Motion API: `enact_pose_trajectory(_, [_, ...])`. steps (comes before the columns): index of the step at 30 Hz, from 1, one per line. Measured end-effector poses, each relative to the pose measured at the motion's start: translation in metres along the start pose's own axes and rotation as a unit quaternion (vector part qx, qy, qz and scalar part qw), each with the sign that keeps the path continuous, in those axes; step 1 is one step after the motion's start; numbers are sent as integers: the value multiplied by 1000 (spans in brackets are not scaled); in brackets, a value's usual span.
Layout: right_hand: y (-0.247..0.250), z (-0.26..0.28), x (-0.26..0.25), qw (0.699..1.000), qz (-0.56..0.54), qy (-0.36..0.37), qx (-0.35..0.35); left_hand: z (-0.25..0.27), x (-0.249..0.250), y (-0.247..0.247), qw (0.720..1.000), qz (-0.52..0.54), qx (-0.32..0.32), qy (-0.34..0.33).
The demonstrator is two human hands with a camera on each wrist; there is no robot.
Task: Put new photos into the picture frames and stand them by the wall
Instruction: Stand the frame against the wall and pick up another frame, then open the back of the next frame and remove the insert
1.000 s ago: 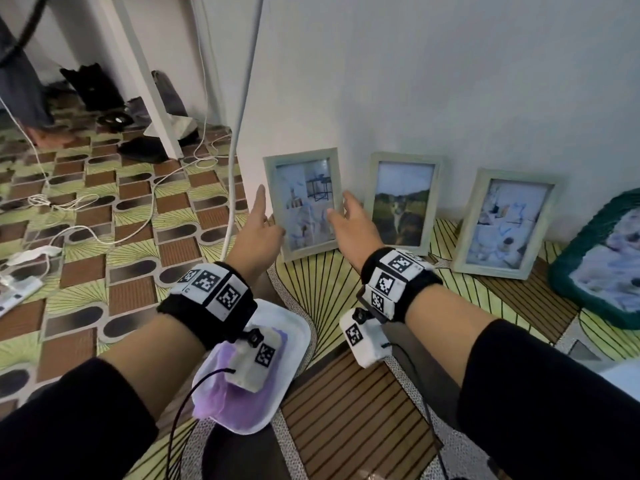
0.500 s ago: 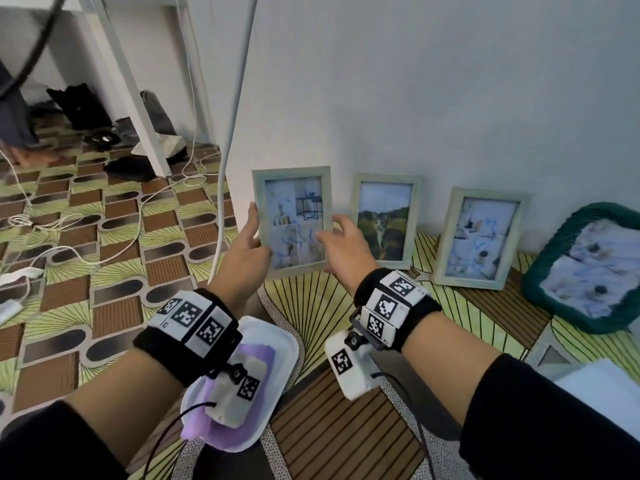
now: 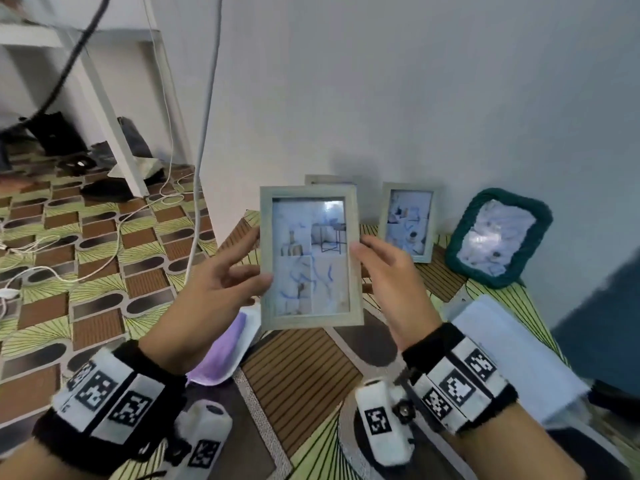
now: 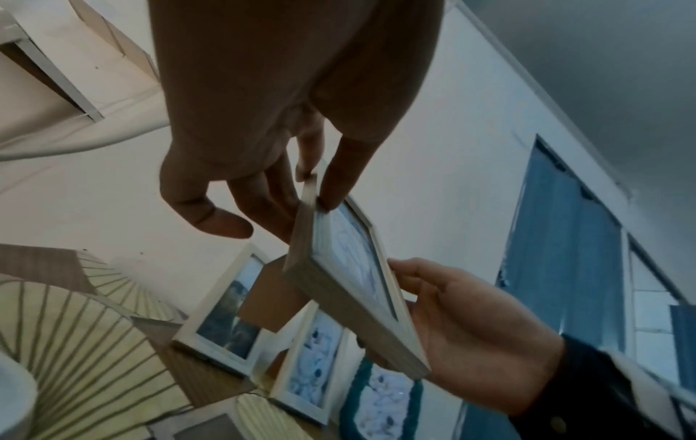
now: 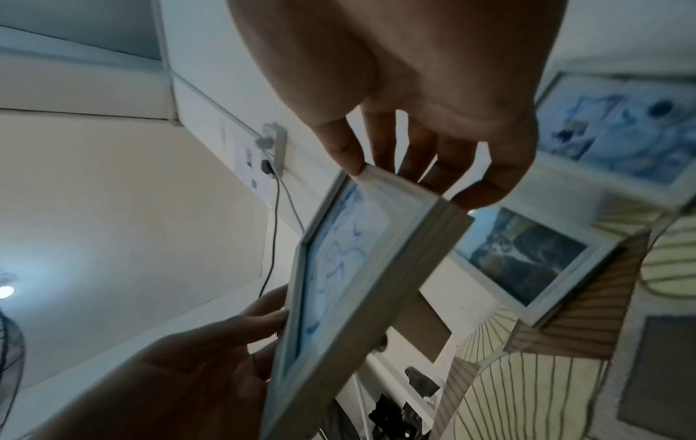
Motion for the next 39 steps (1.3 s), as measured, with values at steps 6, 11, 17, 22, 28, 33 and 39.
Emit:
enact_pose_trajectory(6, [32,60,-2,998,-63,-11,-12,48,16,-29,998,-14,-53,-23])
enact_pose_trajectory(11, [34,95,18,986,-138,-79,-47,70,-1,-45,995,-52,-82,21])
enact_pose_trajectory(17, [33,123,64,978,-141,-150,-28,96,-33,-63,990,-77,-104,55])
enact_pose_trajectory(22, [34,134,95,967,-158,-202,4,101,-48,-75,983,-139,-117,36])
enact_pose_trajectory(28, [41,140,115,956,-177,-233,31,92,-57,-86,968,-210,-136,17])
enact_pose_trajectory(33, [40,142,128,944,-188,-269,33,89,-77,-93,964,-192,-161,86])
enact_pose_trajectory(39, [46,141,127,950,-168,-260,32,87,-82,-98,963,-182,-178,82])
Point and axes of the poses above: each hand's wrist, its own z-axis away from the middle knuckle, its own y-axis out of the back of the hand, x = y × z, the point moved 9 cm from there along -z, towards the middle knuckle, and after that the axes turned 2 degrees about x, right-handed, at the moved point
